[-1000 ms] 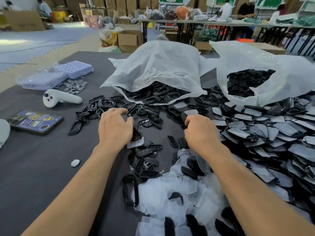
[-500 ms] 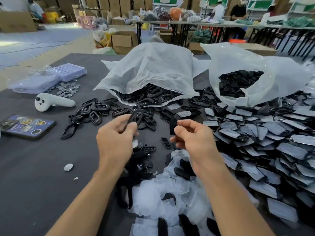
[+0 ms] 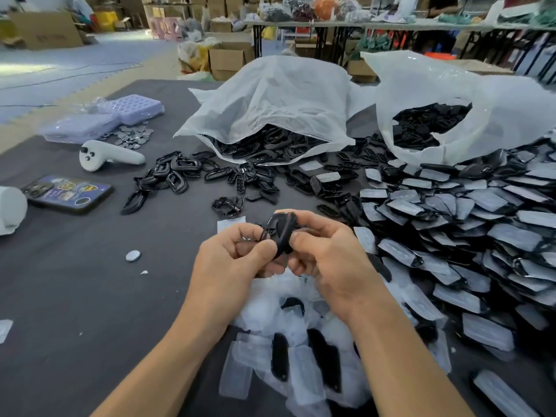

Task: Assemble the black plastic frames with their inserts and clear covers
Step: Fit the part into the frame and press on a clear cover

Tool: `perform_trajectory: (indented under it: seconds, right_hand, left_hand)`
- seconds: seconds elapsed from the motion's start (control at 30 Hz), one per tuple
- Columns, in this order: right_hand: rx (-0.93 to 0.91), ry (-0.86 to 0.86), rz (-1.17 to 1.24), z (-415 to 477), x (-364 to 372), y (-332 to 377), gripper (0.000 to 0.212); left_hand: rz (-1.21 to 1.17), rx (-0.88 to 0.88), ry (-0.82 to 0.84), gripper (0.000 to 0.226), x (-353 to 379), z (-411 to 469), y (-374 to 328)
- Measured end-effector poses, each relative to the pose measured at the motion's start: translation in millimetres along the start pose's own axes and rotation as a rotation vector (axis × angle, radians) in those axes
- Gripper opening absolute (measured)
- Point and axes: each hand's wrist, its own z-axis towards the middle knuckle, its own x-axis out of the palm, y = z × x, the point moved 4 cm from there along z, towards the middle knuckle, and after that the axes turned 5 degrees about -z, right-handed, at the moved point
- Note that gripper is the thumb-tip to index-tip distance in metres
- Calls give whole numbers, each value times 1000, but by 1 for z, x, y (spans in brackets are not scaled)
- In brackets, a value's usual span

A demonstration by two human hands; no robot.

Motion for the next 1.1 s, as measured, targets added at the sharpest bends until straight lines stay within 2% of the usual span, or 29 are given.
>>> perform_trajectory:
  seconds: [0.13,0.4,0.57,0.67,0.73,0.83,0.97,1.03,1.1]
  right_hand:
    - [19,-3,0,1,0,-3,37]
    - [25,-165,69,4,-7,-4,26]
    - [90,-117,280,4,-4,-5,24]
    - [116,-74,374,3,2,-6,24]
    - [109,-62,298,4,6,-7,26]
    - [39,-97,7,4,11,-7,33]
    - [-38,-109,-304,4,9,-3,26]
    - [-45,-150,-317,3,7,-3,24]
    - [-27,-172,-189,2,7,-4,27]
  left_hand:
    - [-22,38,-6,19,-1,1,-1]
    - [-59,36,-23,24,-1,9,0]
    - [-154,-18,-41,3,-7,12,2]
    - [-129,-11,-27,16,-7,12,0]
    - [-114,1,-34,19,-9,13,0]
    - [-100,12,-52,14,-11,13,0]
    - [-108,4,-69,5,-12,14,1]
    - [-107,-5,-65,8,-10,14,3]
    - [-87,-6,-57,3,-8,14,4]
